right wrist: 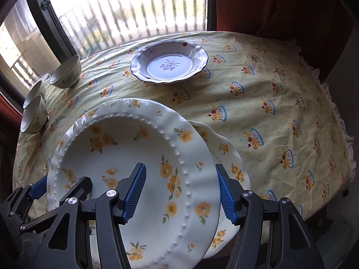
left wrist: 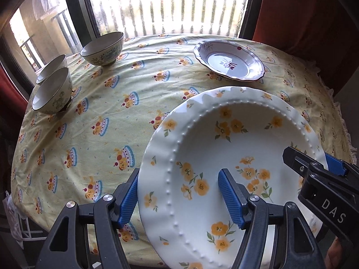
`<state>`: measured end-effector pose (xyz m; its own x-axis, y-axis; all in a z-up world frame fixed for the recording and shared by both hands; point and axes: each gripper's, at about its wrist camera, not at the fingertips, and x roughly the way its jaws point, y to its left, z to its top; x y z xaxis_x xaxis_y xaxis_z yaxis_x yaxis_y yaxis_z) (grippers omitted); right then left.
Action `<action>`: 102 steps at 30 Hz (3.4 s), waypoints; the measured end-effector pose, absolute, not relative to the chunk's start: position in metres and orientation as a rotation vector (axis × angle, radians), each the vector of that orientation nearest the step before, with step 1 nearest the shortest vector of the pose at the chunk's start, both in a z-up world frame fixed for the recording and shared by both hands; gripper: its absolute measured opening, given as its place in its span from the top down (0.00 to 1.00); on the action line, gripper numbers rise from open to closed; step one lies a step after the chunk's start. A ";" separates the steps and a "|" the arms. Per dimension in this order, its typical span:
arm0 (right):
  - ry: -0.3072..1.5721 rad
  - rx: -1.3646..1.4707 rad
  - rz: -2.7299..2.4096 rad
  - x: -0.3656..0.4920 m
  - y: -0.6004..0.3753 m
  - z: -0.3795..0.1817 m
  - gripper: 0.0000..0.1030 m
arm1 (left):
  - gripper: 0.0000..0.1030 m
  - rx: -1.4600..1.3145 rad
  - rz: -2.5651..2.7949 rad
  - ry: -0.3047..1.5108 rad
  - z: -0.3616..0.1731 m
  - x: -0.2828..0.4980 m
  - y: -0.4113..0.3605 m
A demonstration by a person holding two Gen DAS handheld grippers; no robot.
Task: Organize plates and bowls
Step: 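Carry the deep plate over the flat plate and lower it on top, then open both grippers off the stacked plates and move toward the red-rimmed dish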
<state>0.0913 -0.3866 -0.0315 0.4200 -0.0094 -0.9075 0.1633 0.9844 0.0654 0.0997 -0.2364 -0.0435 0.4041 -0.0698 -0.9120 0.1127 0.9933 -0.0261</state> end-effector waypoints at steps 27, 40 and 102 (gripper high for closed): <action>1.247 0.085 -0.129 0.086 -0.455 -0.075 0.36 | 0.32 -0.019 -0.115 1.267 -0.091 0.093 -0.302; 1.261 0.109 -0.124 0.094 -0.458 -0.082 0.37 | 0.29 0.026 -0.094 1.252 -0.095 0.102 -0.306; 1.156 0.124 -0.133 0.105 -0.400 -0.031 0.32 | 0.14 0.104 -0.163 1.202 -0.041 0.124 -0.242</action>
